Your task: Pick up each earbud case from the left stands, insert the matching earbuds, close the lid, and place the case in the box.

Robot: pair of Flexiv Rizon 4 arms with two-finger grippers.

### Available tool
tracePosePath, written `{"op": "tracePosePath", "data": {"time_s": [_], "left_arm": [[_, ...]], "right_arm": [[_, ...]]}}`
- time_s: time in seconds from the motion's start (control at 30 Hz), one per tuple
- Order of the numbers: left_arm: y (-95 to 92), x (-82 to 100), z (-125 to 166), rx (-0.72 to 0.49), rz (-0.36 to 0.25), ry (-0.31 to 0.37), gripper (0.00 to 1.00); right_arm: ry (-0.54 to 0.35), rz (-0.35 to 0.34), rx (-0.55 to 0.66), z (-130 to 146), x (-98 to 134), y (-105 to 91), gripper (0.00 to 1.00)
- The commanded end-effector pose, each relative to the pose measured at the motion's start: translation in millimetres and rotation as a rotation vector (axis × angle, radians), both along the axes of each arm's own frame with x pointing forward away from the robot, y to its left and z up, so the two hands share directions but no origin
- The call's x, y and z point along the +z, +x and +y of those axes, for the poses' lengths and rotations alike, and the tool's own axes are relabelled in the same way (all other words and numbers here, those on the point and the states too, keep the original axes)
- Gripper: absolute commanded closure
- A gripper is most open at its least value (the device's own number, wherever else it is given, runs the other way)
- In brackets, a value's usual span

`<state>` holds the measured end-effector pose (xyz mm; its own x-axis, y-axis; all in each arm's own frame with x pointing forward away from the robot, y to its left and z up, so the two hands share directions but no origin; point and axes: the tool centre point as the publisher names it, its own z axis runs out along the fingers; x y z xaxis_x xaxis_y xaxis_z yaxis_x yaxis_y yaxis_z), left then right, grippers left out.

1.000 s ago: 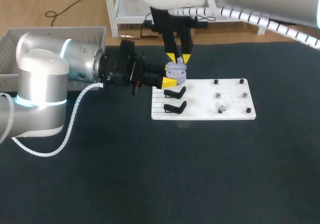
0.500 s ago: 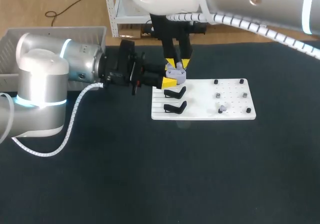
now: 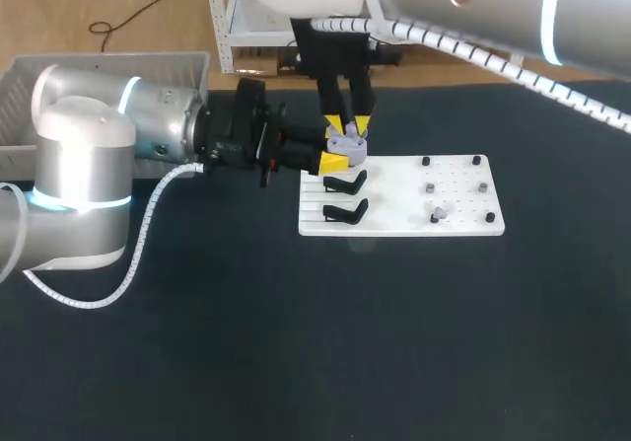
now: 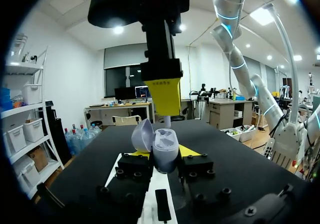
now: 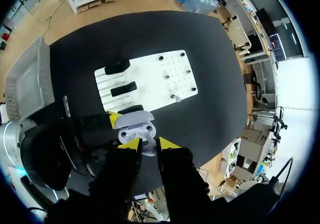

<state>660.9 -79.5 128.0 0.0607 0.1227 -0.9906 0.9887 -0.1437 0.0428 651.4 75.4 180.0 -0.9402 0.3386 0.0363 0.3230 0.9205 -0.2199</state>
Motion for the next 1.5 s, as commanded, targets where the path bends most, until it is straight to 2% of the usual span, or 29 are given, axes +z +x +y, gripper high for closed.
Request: {"op": "tracePosePath", "data": {"time_s": [0.03, 1.23, 1.3, 1.37, 1.43, 1.5], "left_arm": [[-0.7, 0.4, 0.1, 0.002, 0.000, 0.002, 1.00], [-0.7, 0.4, 0.1, 0.002, 0.000, 0.002, 1.00], [-0.7, 0.4, 0.1, 0.002, 0.000, 0.002, 1.00], [-0.7, 0.4, 0.1, 0.002, 0.000, 0.002, 1.00], [-0.7, 0.4, 0.1, 0.002, 0.000, 0.002, 1.00], [-0.7, 0.4, 0.1, 0.002, 0.000, 0.002, 1.00]], "right_arm": [[0.000, 0.006, -0.003, -1.1, -2.0, 2.5, 1.00], [-0.008, 0.030, -0.036, -6.3, -17.8, 8.5, 0.98], [-0.008, 0.034, -0.036, -6.2, -17.9, 8.6, 0.67], [-0.004, 0.035, -0.036, -6.2, -17.3, 8.5, 0.47], [0.005, 0.033, -0.039, -6.7, -15.4, 8.0, 0.17], [0.009, 0.030, -0.040, -7.5, -12.9, 7.2, 0.02]]}}
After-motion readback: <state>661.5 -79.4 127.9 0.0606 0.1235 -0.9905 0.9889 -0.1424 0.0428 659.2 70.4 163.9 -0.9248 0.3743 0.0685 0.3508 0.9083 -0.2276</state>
